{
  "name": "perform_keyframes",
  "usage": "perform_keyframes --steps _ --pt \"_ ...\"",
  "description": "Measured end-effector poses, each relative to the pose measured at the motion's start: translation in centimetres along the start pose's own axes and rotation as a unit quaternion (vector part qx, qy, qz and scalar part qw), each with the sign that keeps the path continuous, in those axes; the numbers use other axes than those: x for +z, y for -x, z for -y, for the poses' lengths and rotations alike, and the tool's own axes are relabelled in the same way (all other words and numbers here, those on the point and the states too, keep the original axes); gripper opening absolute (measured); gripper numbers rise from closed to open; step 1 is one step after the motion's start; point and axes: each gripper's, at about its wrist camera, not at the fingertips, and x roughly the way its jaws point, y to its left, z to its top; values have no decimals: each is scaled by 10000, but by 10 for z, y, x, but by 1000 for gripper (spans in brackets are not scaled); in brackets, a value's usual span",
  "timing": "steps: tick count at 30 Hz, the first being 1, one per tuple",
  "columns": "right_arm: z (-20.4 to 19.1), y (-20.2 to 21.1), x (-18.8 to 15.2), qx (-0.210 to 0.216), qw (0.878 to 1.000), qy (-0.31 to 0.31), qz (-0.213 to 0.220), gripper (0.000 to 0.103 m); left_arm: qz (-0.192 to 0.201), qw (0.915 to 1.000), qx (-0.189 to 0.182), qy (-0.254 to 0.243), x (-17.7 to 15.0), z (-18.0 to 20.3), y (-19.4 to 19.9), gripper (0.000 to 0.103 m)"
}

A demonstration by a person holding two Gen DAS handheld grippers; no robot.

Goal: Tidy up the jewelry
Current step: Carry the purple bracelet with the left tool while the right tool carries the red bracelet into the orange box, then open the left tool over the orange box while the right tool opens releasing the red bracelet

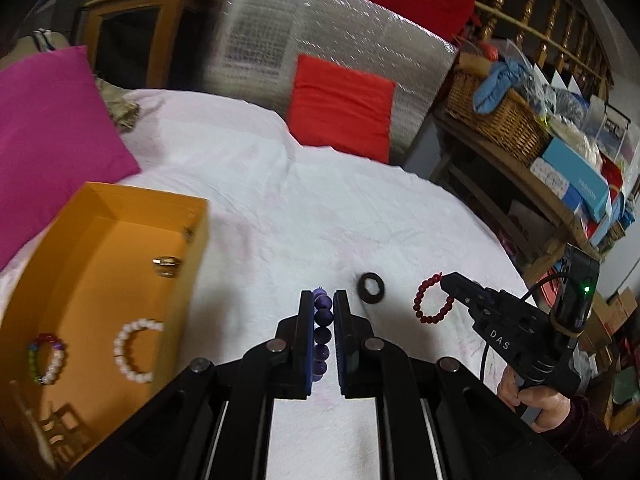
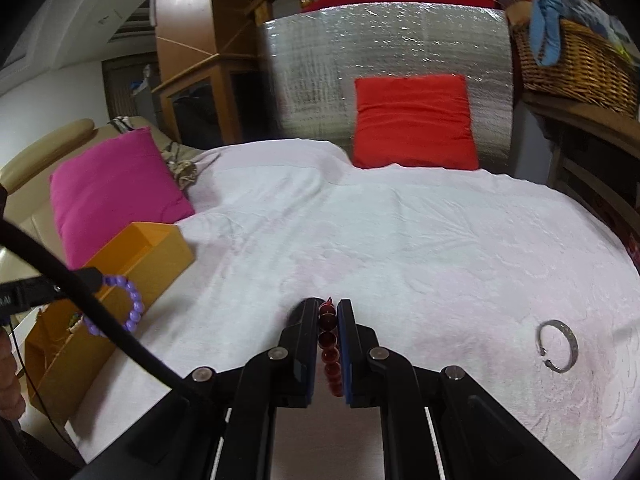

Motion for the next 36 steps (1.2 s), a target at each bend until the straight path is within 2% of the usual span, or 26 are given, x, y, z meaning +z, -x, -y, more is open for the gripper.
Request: perform_keyframes --steps 5,11,18,21,27,31,36 --pt "-40 1 15 320 9993 180 45 11 194 9995 168 167 1 -23 26 9" --pt "-104 -6 40 887 9950 446 102 11 429 9963 657 358 0 -56 56 9" --pt "-178 -38 64 1472 9871 627 -104 11 137 9870 1442 697 -14 -105 58 9" --pt "-211 -55 65 1628 9833 779 -233 11 -21 9845 1534 849 -20 -120 55 9" --pt "-251 -92 54 1698 9793 945 -568 11 -336 9795 1804 837 -29 -129 40 9" --pt "-257 -118 44 1643 9781 936 -866 11 -560 9751 1978 827 -31 -132 29 9" --pt "-252 -133 45 1551 9798 830 -948 11 -730 9711 2092 886 -34 -135 22 10"
